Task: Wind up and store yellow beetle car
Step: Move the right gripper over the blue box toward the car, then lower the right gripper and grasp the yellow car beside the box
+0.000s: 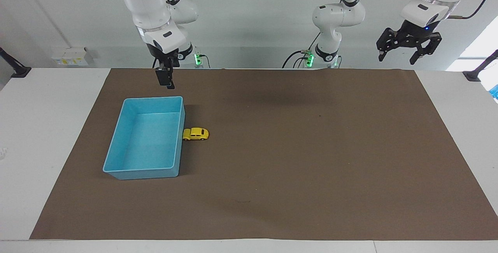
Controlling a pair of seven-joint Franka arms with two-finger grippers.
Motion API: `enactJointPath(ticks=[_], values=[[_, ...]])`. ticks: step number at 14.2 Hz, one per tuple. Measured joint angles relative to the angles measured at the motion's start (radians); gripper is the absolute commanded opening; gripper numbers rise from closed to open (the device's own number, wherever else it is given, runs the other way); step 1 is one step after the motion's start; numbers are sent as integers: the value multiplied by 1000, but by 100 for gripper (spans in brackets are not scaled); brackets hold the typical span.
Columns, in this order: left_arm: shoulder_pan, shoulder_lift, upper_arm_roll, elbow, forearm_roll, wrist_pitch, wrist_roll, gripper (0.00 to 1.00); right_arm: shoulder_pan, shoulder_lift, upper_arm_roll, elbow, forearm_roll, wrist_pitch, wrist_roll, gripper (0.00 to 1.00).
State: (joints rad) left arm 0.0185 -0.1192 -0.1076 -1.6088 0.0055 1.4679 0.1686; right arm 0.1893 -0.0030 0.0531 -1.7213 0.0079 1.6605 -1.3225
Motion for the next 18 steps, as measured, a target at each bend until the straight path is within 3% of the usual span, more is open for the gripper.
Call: enactJointPath(ticks=[8, 18], values=[[1, -2, 2, -3, -1, 0, -42, 100, 0, 1, 0, -170, -1, 172, -13, 100], [26, -2, 7, -3, -49, 28, -50, 100, 1, 21, 0, -290, -4, 326, -17, 100]])
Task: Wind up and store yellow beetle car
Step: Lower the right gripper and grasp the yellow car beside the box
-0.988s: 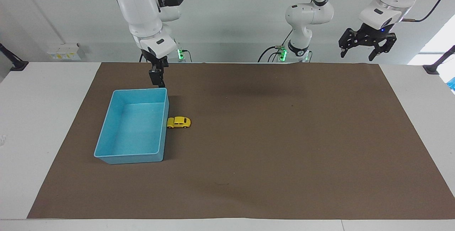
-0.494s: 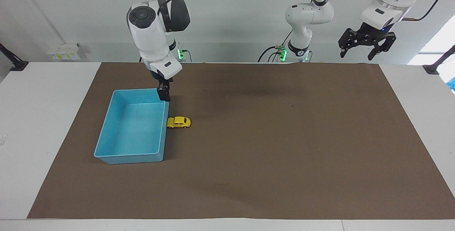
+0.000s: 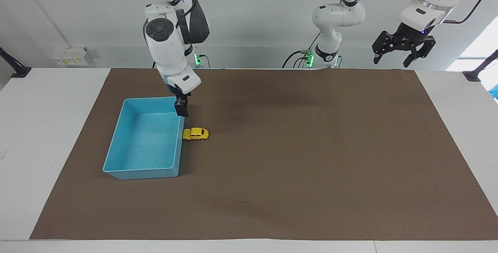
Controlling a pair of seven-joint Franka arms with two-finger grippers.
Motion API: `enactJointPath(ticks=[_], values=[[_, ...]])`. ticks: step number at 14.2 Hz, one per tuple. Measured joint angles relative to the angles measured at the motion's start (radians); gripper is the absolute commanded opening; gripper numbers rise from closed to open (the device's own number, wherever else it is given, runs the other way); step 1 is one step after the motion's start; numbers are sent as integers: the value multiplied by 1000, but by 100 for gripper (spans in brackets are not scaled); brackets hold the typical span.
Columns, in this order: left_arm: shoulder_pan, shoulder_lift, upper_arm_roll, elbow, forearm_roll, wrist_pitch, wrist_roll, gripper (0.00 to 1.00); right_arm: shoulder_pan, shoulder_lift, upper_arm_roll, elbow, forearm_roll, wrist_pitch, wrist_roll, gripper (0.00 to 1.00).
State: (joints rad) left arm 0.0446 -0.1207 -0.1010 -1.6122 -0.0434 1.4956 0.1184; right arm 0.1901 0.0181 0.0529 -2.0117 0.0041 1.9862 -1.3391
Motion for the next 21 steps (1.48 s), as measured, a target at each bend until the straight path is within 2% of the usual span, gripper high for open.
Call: enactJointPath(ticks=[10, 17, 21], values=[[1, 0, 6, 0, 0, 0, 0, 100, 0, 61, 0, -124, -17, 216, -1, 100], [1, 0, 6, 0, 0, 0, 0, 100, 0, 149, 0, -138, -33, 326, -1, 100], [1, 0, 6, 0, 0, 0, 0, 100, 0, 173, 0, -140, -34, 371, -1, 100]])
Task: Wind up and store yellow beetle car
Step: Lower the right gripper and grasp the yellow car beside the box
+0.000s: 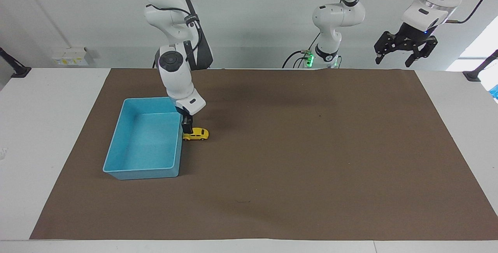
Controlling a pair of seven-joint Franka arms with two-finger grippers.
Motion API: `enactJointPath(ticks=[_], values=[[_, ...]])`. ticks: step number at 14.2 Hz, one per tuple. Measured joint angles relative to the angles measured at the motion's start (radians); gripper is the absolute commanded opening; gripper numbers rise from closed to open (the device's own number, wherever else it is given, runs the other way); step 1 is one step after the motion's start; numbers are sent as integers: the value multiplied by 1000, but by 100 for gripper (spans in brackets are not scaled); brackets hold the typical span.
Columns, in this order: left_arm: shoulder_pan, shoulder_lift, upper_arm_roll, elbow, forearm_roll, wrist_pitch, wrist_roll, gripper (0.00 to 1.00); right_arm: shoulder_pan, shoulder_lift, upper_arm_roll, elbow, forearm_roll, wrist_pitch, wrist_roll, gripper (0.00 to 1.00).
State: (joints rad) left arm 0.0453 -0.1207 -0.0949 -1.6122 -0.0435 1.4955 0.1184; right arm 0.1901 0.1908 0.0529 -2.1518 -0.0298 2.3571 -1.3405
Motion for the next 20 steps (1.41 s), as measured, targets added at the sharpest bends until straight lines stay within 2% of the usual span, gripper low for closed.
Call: enactJointPath(ticks=[4, 6, 7, 8, 9, 10, 11, 12, 13, 20], values=[[0, 0, 0, 0, 0, 0, 0, 100, 0, 12, 0, -9, -1, 21, 0, 100], [0, 0, 0, 0, 0, 0, 0, 100, 1, 12, 0, -12, -2, 22, 0, 85], [0, 0, 0, 0, 0, 0, 0, 100, 1, 12, 0, -12, -3, 22, 0, 81], [0, 0, 0, 0, 0, 0, 0, 100, 2, 12, 0, -13, -4, 22, -1, 71], [0, 0, 0, 0, 0, 0, 0, 100, 8, 12, 0, -13, -4, 22, -2, 46], [0, 0, 0, 0, 0, 0, 0, 100, 14, 12, 0, -14, -4, 22, -2, 33], [0, 0, 0, 0, 0, 0, 0, 100, 19, 12, 0, -14, -4, 24, -2, 26], [0, 0, 0, 0, 0, 0, 0, 100, 21, 12, 0, -14, -5, 25, -2, 11], [0, 0, 0, 0, 0, 0, 0, 100, 21, 12, 0, -14, -5, 25, -2, 0], [0, 0, 0, 0, 0, 0, 0, 100, 38, 18, 0, 10, -5, 25, -2, 0]])
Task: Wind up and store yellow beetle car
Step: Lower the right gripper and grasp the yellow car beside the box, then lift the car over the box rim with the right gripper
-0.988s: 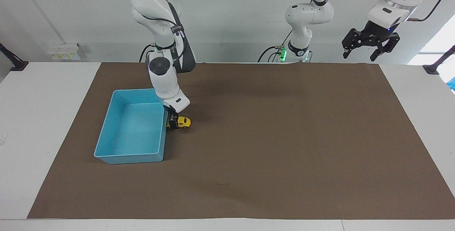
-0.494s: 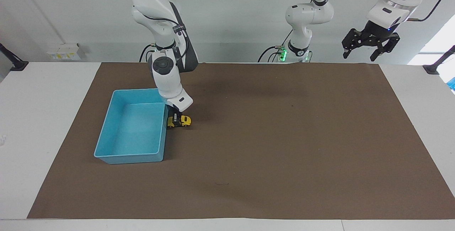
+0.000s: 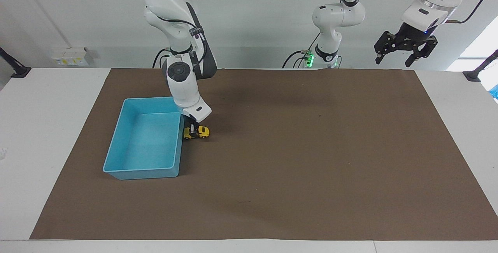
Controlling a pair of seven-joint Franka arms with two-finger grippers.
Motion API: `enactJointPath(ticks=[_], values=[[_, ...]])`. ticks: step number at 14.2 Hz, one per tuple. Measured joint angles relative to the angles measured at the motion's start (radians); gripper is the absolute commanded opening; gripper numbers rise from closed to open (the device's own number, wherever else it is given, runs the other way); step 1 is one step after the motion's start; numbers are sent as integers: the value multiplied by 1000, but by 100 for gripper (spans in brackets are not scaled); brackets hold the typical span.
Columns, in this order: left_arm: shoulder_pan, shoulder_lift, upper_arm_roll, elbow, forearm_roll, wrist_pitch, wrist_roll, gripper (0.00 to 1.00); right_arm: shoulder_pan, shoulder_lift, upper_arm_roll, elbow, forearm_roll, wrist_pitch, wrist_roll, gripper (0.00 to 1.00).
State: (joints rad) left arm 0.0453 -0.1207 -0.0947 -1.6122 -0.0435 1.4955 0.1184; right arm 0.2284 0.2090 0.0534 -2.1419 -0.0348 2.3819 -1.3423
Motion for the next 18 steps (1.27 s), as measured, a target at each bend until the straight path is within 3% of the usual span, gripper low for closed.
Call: enactJointPath(ticks=[6, 12, 18], values=[[0, 0, 0, 0, 0, 0, 0, 100, 18, 25, 0, 85, 0, -37, 0, 0], [0, 0, 0, 0, 0, 0, 0, 100, 18, 23, 0, 211, 0, -197, 0, 0], [0, 0, 0, 0, 0, 0, 0, 100, 16, -18, -2, 273, 0, -318, 0, 0]])
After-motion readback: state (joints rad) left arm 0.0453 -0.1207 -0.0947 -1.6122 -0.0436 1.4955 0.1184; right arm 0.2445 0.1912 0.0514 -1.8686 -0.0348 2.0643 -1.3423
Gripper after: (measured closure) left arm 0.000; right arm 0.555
